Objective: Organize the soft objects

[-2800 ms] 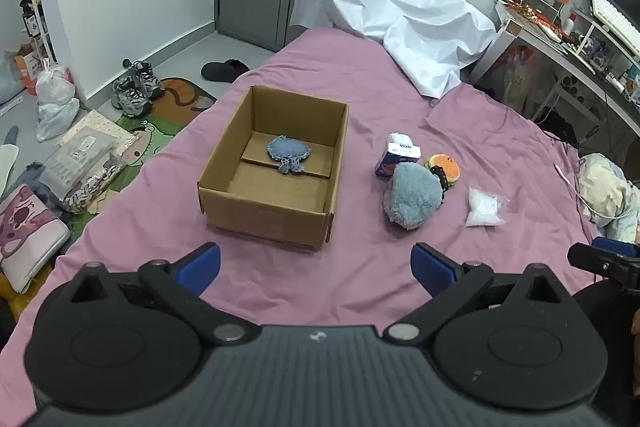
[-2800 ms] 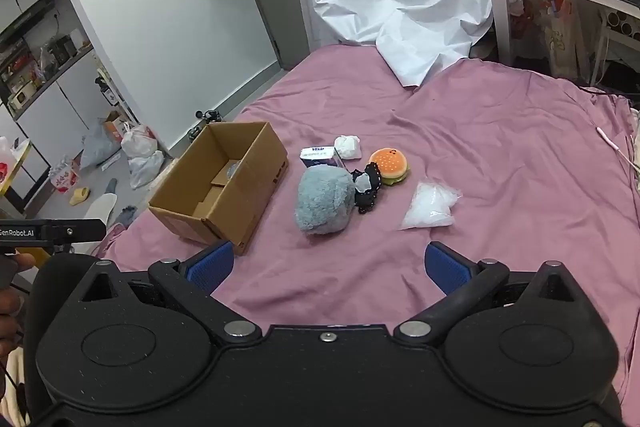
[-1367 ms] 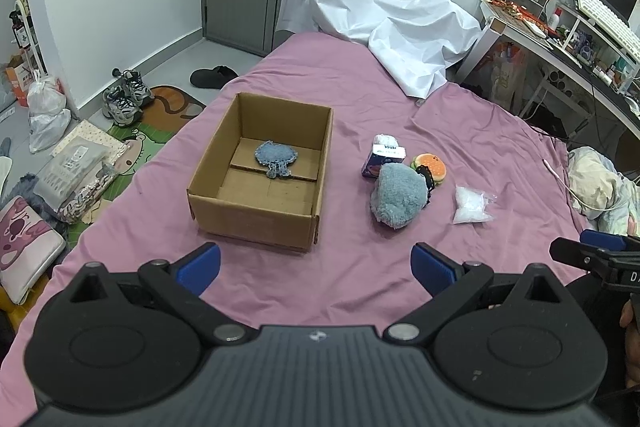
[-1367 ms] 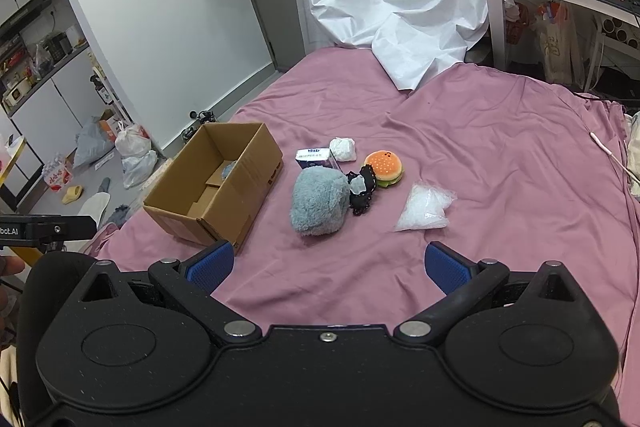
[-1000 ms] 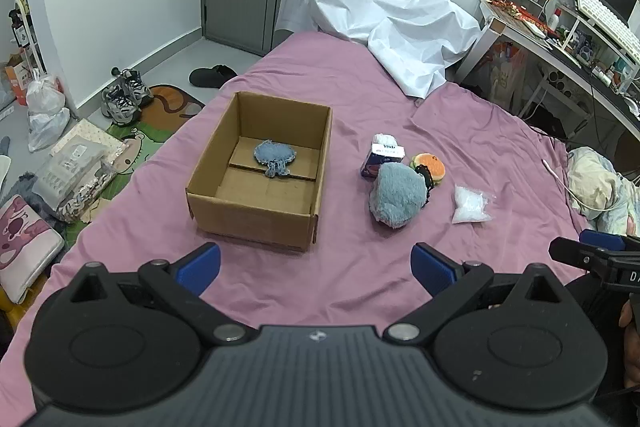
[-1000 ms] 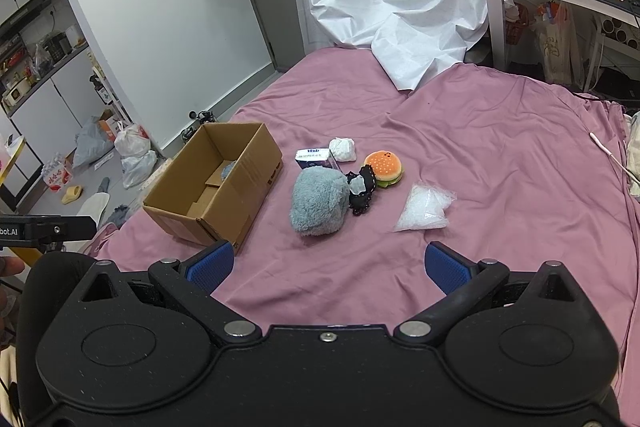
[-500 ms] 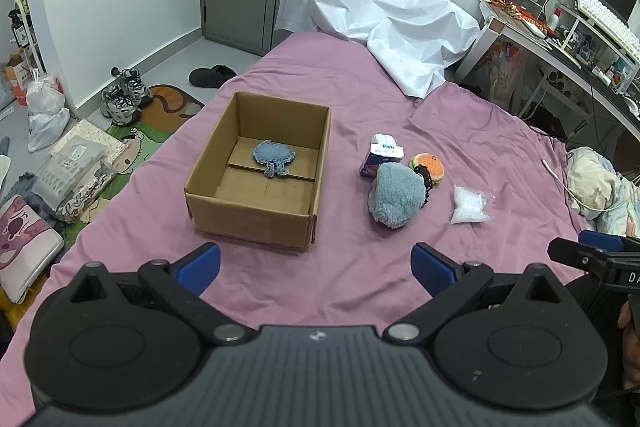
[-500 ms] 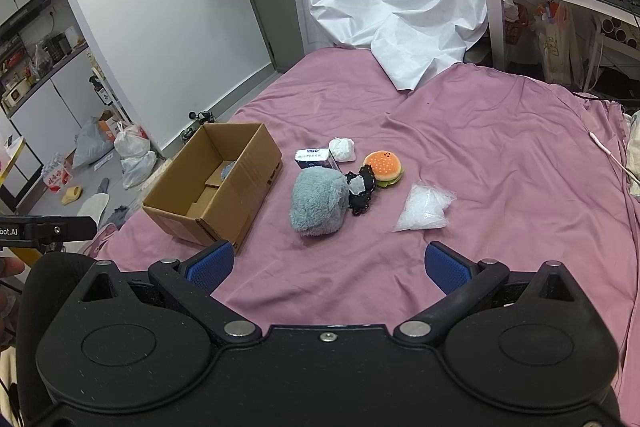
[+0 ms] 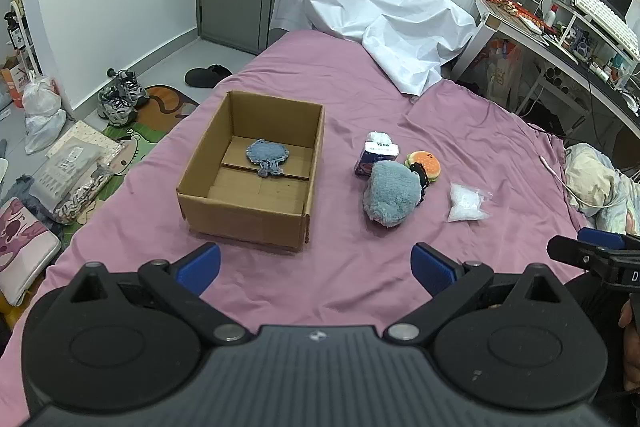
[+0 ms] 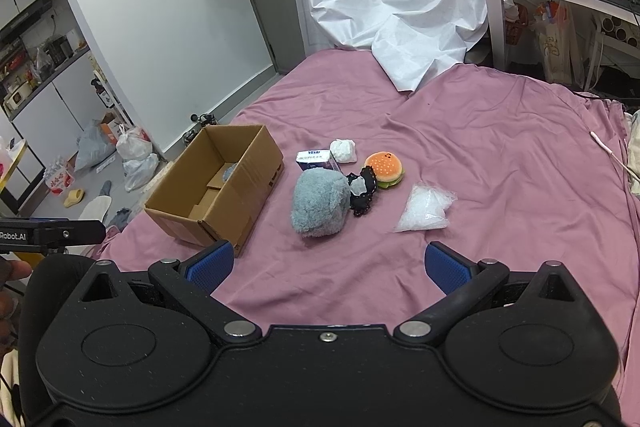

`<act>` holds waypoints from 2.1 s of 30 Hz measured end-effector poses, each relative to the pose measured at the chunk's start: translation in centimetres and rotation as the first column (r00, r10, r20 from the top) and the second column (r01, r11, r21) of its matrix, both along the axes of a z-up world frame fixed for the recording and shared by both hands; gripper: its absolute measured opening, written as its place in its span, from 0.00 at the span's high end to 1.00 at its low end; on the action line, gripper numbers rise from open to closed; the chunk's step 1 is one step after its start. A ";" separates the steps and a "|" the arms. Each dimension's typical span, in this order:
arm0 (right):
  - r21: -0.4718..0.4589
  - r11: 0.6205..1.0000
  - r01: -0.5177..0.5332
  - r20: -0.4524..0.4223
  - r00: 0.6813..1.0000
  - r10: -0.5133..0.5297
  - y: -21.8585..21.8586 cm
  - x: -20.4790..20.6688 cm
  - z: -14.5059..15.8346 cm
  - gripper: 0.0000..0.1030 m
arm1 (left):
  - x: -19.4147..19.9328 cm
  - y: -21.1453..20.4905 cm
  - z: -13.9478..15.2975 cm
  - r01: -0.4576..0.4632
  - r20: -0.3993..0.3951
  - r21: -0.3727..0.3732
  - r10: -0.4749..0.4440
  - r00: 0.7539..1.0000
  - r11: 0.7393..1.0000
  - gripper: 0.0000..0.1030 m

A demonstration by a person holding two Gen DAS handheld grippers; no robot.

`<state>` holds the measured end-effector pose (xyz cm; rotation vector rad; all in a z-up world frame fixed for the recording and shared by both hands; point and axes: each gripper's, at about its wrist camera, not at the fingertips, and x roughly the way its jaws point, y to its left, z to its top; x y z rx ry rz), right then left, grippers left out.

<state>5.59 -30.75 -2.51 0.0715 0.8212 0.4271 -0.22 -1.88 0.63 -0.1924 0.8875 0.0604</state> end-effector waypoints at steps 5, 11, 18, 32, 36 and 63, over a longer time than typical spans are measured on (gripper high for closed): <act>0.004 1.000 0.003 -0.002 1.000 -0.003 0.0 0.0 0.0 0.00 | 0.3 -0.2 -0.1 0.000 0.002 -0.004 0.000 1.000 1.000 0.02; 0.020 0.999 0.026 -0.019 0.999 -0.026 -0.2 0.7 0.3 0.00 | 1.5 -0.6 -0.4 0.006 0.009 -0.017 -0.005 1.000 1.000 0.02; 0.094 0.991 0.094 -0.063 0.994 -0.089 -1.9 2.2 -0.2 0.00 | 3.4 -1.6 -1.2 0.021 0.008 -0.022 -0.021 1.000 1.000 0.02; 0.154 0.978 0.138 -0.133 0.984 -0.118 -2.5 5.3 -2.0 0.09 | 6.6 -3.5 -2.6 0.040 0.004 -0.023 -0.040 0.999 0.999 0.03; 0.167 0.976 0.142 -0.150 0.982 -0.117 -2.3 6.2 -2.6 0.17 | 7.9 -4.2 -3.0 0.047 0.000 -0.010 -0.047 0.999 0.999 0.04; 0.373 0.865 0.336 -0.381 0.905 -0.187 -4.6 13.7 -8.7 0.16 | 15.4 -6.9 -7.7 0.008 -0.066 -0.020 -0.009 0.998 1.000 0.19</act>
